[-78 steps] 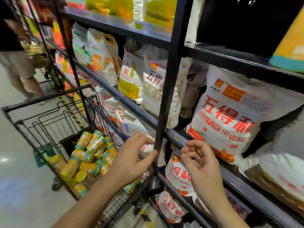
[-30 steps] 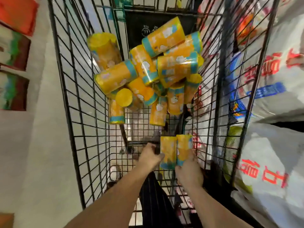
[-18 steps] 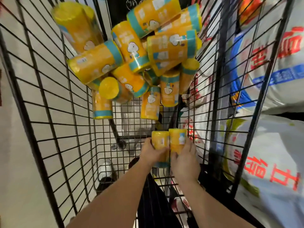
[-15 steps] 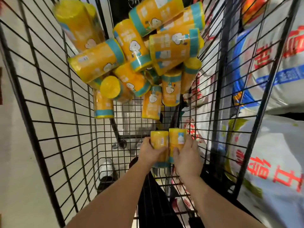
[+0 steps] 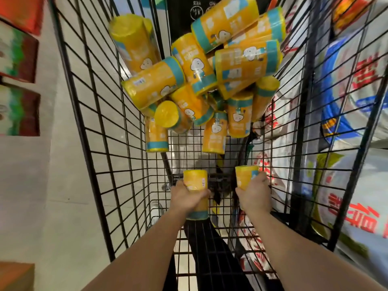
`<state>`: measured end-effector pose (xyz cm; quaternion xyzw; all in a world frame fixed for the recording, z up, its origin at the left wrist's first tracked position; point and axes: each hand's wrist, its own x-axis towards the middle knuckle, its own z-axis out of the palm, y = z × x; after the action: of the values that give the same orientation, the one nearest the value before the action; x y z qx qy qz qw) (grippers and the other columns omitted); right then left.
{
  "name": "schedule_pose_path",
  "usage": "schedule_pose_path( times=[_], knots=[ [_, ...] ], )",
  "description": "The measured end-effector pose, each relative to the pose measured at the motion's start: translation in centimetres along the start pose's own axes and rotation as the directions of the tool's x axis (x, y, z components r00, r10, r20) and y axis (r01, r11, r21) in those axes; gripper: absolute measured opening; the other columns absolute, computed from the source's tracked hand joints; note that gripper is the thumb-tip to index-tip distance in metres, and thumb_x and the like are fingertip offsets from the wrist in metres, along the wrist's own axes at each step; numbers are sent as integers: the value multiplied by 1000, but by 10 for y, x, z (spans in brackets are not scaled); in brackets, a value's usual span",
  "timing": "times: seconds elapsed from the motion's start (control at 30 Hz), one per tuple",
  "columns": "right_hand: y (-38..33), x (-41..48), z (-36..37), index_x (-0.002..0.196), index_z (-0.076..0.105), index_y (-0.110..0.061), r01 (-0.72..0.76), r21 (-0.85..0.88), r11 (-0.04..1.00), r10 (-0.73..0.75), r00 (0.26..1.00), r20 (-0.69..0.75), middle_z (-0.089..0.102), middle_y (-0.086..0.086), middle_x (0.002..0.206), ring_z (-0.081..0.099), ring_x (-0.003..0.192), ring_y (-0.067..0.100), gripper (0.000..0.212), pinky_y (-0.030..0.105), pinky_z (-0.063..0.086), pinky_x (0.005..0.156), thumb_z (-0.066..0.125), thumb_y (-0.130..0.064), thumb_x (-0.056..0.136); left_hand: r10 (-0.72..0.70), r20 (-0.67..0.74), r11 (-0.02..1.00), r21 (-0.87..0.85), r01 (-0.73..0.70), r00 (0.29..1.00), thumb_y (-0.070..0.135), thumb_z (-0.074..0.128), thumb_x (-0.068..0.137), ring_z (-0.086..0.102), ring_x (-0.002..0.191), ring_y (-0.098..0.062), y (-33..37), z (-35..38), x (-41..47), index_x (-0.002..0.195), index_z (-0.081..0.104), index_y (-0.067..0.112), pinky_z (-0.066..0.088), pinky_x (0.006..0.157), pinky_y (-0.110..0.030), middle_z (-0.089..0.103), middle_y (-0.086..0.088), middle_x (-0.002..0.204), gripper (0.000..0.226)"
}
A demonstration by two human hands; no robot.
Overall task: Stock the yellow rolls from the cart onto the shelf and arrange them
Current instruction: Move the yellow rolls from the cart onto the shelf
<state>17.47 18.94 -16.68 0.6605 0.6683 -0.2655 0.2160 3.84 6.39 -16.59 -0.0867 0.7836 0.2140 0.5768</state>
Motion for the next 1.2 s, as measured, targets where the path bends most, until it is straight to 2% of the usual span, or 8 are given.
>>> schedule_pose_path(
  times=[0.27, 0.47, 0.6, 0.7, 0.83, 0.9, 1.03, 1.2],
  knots=[
    [-4, -33, -10, 132, 43, -14, -53, 401, 915, 24, 997, 76, 58, 9, 123, 59, 106, 29, 75, 38, 51, 85, 85, -25, 71, 88, 7, 995, -54, -87, 996, 40, 94, 57, 65, 93, -18, 22, -20, -34, 118, 45, 15, 57, 85, -41, 64, -2, 106, 82],
    [-6, -81, -30, 141, 38, -20, -92, 592, 800, 39, 994, 102, 56, -1, 112, 59, 99, 22, 82, 39, 51, 89, 84, -30, 74, 198, 47, 972, -137, -190, 979, 40, 88, 67, 68, 90, -16, 35, -41, -74, 121, 45, 18, 59, 75, -35, 66, -1, 105, 73],
    [-5, -118, -49, 144, 35, -25, -101, 721, 685, 27, 993, 113, 54, -4, 124, 57, 107, 18, 89, 42, 51, 96, 86, -36, 73, 272, 130, 932, -282, -227, 954, 48, 75, 80, 69, 100, -20, 45, -59, -107, 124, 49, 26, 56, 90, -45, 68, 0, 112, 56],
    [-7, -148, -63, 144, 36, -27, -80, 812, 578, 38, 997, 72, 55, -3, 132, 58, 114, 20, 87, 45, 51, 98, 85, -37, 73, 295, 188, 893, -403, -200, 937, 35, 66, 87, 67, 99, -25, 54, -73, -136, 114, 58, 22, 53, 95, -50, 70, -6, 107, 31],
    [-14, -191, -78, 135, 45, -33, -30, 899, 437, 57, 998, 6, 61, -2, 126, 63, 108, 20, 81, 50, 53, 95, 86, -43, 66, 365, 246, 887, -385, -255, 898, 38, 67, 80, 58, 106, -20, 57, -93, -174, 112, 54, 21, 43, 103, -45, 62, -6, 118, 39],
    [-18, -213, -87, 129, 49, -33, 7, 929, 370, 62, 998, -32, 65, -5, 116, 65, 103, 16, 71, 47, 54, 94, 87, -35, 68, 426, 281, 866, -403, -297, 860, 25, 61, 95, 56, 98, -11, 58, -105, -191, 116, 50, 27, 40, 97, -35, 62, 3, 110, 24],
    [-23, -251, -105, 135, 46, -27, 113, 938, 328, 53, 989, -138, 66, 0, 120, 67, 104, 18, 80, 46, 55, 91, 89, -31, 67, 528, 328, 838, -350, -419, 783, 21, 66, 93, 54, 114, -17, 60, -129, -225, 145, 38, 21, 39, 107, -42, 58, 9, 122, 59],
    [-21, -302, -128, 136, 42, -16, 231, 946, 229, 39, 968, -246, 66, 6, 119, 69, 97, 18, 72, 32, 60, 79, 79, 2, 77, 610, 341, 792, -279, -543, 715, 23, 74, 86, 72, 96, -20, 61, -153, -261, 129, 56, 22, 58, 82, -40, 74, 1, 110, 46]
  ],
)
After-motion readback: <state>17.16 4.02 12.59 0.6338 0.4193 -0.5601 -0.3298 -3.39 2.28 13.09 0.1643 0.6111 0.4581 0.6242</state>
